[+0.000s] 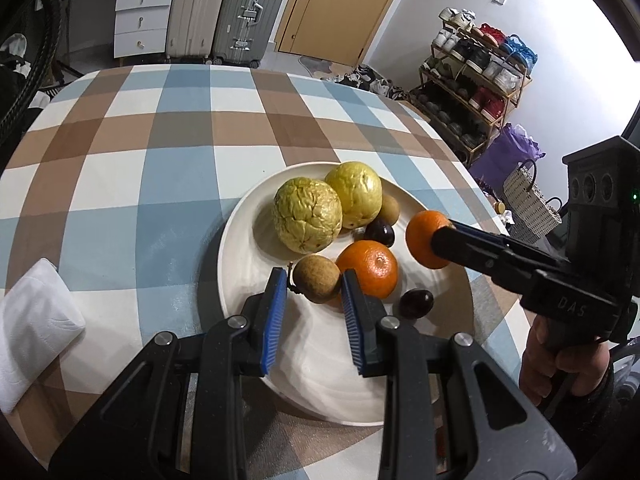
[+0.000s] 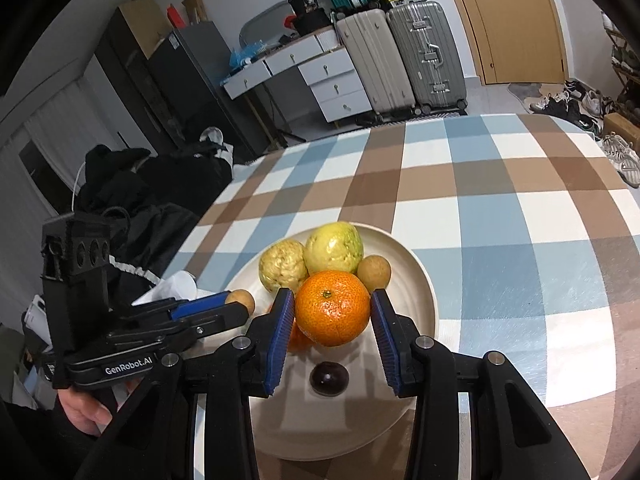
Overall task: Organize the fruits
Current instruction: 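Carry the kiwi and orange onto the cream plate and open both tools, then withdraw both tools from the plate toward the two red tomatoes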
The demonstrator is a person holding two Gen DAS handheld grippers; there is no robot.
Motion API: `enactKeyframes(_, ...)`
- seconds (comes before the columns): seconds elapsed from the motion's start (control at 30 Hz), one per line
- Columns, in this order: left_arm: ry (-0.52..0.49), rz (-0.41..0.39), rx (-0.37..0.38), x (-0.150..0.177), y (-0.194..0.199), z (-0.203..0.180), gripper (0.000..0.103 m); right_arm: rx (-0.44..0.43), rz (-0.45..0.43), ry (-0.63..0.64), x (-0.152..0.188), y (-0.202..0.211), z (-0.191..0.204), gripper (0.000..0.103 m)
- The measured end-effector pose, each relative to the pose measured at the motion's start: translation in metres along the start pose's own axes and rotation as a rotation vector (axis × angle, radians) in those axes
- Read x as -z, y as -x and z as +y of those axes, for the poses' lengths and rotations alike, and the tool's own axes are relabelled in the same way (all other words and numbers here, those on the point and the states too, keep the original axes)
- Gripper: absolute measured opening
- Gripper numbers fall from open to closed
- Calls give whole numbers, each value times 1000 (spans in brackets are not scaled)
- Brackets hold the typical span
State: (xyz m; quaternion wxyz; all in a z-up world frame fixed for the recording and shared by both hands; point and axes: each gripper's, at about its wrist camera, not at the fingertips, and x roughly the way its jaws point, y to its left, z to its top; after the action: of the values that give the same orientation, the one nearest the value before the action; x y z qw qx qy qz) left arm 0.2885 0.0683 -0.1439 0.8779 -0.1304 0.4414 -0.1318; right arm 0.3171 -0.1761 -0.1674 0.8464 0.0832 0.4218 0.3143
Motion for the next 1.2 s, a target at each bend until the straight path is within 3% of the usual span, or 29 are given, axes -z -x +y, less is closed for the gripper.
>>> enactKeyframes(0.63,23,6,-12,-3,-2,0,27,5,35,-31,2,-17,-2,44)
enactKeyframes(0.77,23,6,-23,-1,7,-2,43,-8,-11,-42,0,-2,-1,51)
enactKeyframes(1.0,-9,-53,-48,10,46,-21,57,-1,-87,-37,4,38,7,53)
enactKeyframes(1.07,-15,-72,-62,14,58,-28,65,4,-114,-38,9,54,10,63)
enactKeyframes(1.2,-26,-90,-68,24,78,-38,68,14,-179,-59,22,84,16,85)
